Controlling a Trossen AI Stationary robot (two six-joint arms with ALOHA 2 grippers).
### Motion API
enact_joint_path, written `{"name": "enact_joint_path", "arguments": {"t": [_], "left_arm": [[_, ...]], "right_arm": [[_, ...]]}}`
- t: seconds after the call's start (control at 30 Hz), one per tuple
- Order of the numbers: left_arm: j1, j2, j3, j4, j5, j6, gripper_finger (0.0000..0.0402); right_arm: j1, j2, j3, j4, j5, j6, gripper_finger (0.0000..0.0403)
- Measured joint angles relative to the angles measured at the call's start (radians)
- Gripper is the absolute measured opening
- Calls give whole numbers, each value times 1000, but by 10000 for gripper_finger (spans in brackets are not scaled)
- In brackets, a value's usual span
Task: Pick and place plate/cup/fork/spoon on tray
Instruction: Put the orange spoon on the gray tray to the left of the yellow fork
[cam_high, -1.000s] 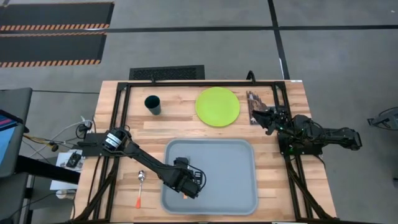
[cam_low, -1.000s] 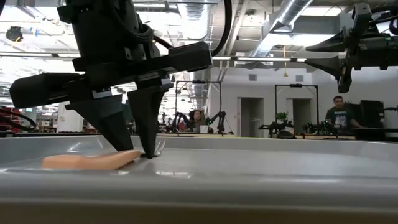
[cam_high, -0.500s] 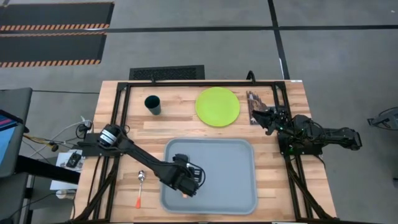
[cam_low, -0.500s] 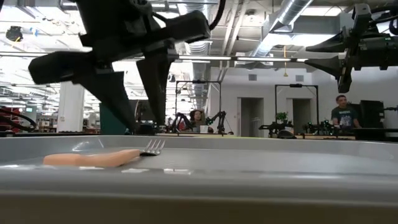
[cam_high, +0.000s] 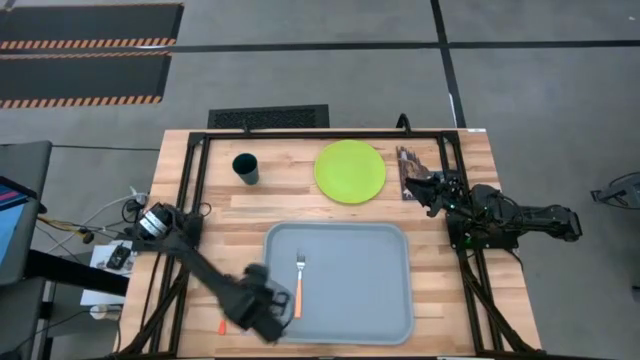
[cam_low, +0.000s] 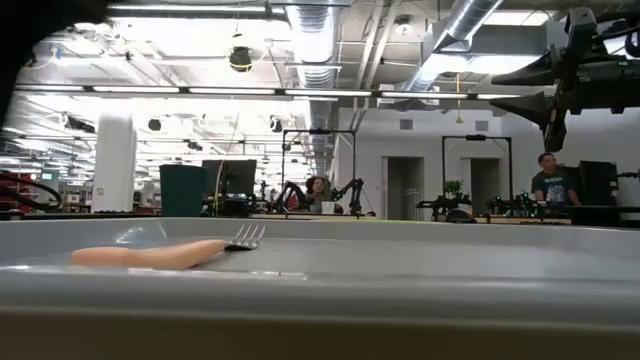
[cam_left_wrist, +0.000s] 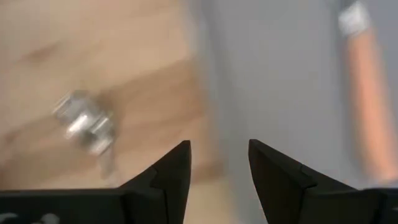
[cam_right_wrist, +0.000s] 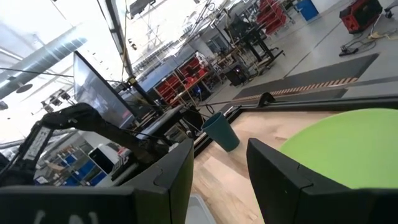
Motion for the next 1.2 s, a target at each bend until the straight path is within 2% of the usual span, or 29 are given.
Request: {"name": "enact_joint_path", "arguments": {"t": [0.17, 0.3, 0.37, 0.5, 0.77, 0.9, 1.03, 1.2], "left_arm": [[-114, 0, -43, -8, 85, -144, 149], [-159, 0, -99, 11, 193, -159, 149], [-166, -7, -141, 66, 216, -148, 149], [-159, -49, -238, 189, 235, -125, 149], [-161, -159, -380, 221, 232, -172, 149], [-154, -226, -462, 332, 213, -176, 149], [-140, -242, -532, 457, 218, -178, 149], [-124, -236, -555, 474, 238, -177, 149]], "right_arm": [[0, 0, 0, -3, 0, 0, 175], [0, 0, 0, -9, 0, 0, 175], [0, 0, 0, -8, 0, 0, 175], [0, 0, 0, -8, 0, 0, 175], [0, 0, 0, -6, 0, 0, 175], [0, 0, 0, -7, 0, 0, 175], [0, 0, 0, -7, 0, 0, 175], [0, 0, 0, -7, 0, 0, 175]]}}
